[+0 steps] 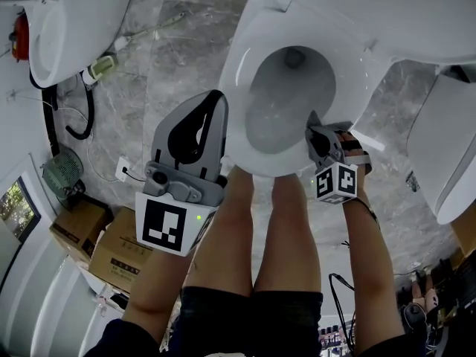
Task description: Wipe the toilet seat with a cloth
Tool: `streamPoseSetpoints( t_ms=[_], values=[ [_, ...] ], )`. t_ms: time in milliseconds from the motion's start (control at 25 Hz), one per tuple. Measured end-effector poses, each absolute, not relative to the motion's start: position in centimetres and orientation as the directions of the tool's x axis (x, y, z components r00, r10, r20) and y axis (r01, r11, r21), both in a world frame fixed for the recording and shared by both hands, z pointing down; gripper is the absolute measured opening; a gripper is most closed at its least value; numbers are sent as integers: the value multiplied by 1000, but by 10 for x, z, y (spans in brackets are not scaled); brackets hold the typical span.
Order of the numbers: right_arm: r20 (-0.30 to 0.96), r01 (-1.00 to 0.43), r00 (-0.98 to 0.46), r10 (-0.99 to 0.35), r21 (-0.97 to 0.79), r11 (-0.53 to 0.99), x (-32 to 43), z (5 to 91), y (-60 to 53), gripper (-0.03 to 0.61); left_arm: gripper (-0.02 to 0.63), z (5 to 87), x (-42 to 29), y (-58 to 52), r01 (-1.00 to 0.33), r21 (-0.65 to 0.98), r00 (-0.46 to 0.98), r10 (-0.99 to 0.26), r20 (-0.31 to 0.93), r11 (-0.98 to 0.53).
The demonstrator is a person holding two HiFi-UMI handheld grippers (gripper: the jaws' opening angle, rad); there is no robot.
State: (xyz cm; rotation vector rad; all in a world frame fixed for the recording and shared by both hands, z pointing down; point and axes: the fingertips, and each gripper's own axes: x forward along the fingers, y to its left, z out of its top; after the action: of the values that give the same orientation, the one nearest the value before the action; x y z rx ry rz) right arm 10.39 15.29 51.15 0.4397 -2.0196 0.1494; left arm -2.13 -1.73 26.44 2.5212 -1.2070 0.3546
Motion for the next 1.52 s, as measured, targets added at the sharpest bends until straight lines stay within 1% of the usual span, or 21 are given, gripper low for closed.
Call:
streamPoseSetpoints(
  t_ms=[80,120,200,280,320,360,480,600,680,760,840,960,1000,1040,1160,1280,1400,1520],
  values=[
    [876,-359,-419,-240,83,930,110,510,150,61,20,263,-19,-15,-783,179,616,-704,354,-596],
    [876,-384,-402,-268,104,918,118,511,145,63,20,263,-18,-14,-781,179,618,-702,354,-598],
    [869,-520,-346,-355,137,843,145,509,126,64,20,262,-17,-12,-779,178,621,-701,351,-602],
    [853,-680,-302,-425,120,724,169,506,109,64,20,260,-17,-10,-778,176,622,-702,347,-603],
    [849,-717,-291,-441,111,688,173,504,106,64,20,260,-17,-8,-779,175,621,-702,348,-602],
    [849,-724,-286,-445,112,680,173,503,107,64,20,260,-17,-7,-780,175,620,-702,350,-601],
    [858,-711,-294,-420,98,697,157,503,126,63,20,257,-17,-1,-780,177,620,-704,346,-600],
    [857,-739,-317,-408,47,672,132,500,152,63,20,250,-18,4,-777,174,624,-705,338,-604],
    [851,-742,-359,-383,-11,670,105,499,171,61,20,247,-18,7,-778,170,623,-708,334,-604],
    [835,-725,-430,-343,-93,683,74,498,191,61,20,245,-18,11,-778,167,623,-707,334,-606],
    [812,-682,-515,-273,-196,704,46,494,215,61,20,240,-16,16,-774,164,627,-706,328,-611],
    [733,-529,-673,-100,-382,758,6,473,254,61,20,232,-15,23,-768,157,634,-706,316,-620],
    [694,-491,-717,-74,-427,759,-2,460,261,61,20,229,-15,25,-767,155,636,-705,314,-622],
    [661,-476,-747,-77,-451,755,-4,445,263,61,20,225,-14,26,-766,154,637,-705,312,-625],
    [626,-506,-765,-153,-436,744,16,398,248,61,20,204,-12,31,-757,140,647,-703,295,-638],
    [625,-579,-737,-258,-385,719,54,346,215,61,20,167,-9,30,-759,130,647,-715,266,-638],
    [623,-678,-672,-400,-302,670,98,289,169,61,20,119,-10,23,-769,122,636,-734,238,-628],
    [572,-780,-586,-574,-204,592,139,212,125,62,20,64,-9,20,-771,105,635,-749,189,-628]
  ],
)
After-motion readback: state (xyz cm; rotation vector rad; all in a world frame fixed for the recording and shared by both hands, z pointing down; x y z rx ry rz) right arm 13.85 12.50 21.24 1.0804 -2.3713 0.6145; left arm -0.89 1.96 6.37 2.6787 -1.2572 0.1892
